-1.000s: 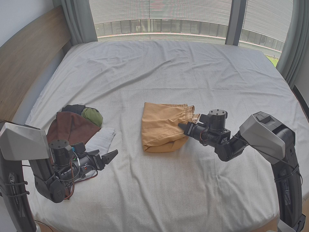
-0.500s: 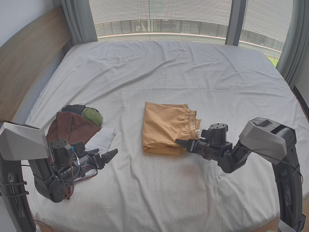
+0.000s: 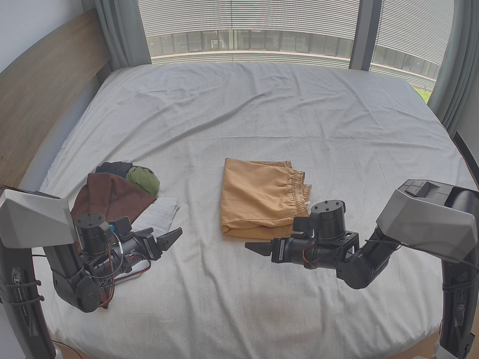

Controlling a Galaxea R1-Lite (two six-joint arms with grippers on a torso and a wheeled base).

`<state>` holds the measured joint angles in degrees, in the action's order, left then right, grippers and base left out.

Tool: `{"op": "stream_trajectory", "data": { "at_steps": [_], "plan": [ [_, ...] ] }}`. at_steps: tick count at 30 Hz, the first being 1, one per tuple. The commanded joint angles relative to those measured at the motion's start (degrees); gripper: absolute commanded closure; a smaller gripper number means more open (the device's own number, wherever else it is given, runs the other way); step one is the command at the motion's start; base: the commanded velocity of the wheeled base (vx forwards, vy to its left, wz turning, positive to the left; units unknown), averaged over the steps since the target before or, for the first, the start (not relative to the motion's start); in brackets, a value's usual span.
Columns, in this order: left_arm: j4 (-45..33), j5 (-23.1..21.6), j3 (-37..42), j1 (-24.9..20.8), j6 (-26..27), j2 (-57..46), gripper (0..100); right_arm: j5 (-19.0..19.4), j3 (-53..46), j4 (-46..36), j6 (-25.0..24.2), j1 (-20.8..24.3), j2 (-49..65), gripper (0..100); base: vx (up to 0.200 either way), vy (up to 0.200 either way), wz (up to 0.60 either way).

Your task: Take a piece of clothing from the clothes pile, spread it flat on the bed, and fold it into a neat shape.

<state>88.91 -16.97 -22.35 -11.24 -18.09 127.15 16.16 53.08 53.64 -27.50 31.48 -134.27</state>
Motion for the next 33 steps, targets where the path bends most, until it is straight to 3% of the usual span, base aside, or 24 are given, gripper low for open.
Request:
{"op": "stream_trajectory", "data": {
  "at_steps": [1,11,22,28,33],
  "plan": [
    [0.0,0.0,0.0,0.2,-0.1,-0.3,0,2.9,0.4,2.0,-1.6,2.2,5.3,0,0.000,0.000,0.00],
    [0.0,-0.1,-0.3,1.0,0.0,-0.4,0,2.5,13.9,4.8,-4.9,-4.0,-4.2,0,0.000,0.000,0.00],
    [0.0,-0.1,-0.2,1.1,-0.1,-1.0,0,0.5,17.1,5.0,-4.4,-7.4,-14.2,0,0.000,0.000,0.00],
    [0.0,-0.1,-0.5,1.2,-0.2,-2.0,0,-0.3,15.6,5.5,-4.4,-7.5,-11.4,0,0.000,0.000,0.00],
    [0.0,-0.8,0.8,0.3,-5.3,-12.0,0,-0.7,8.7,5.5,-4.8,-7.1,4.3,0,0.000,0.000,0.00]
  ]
}}
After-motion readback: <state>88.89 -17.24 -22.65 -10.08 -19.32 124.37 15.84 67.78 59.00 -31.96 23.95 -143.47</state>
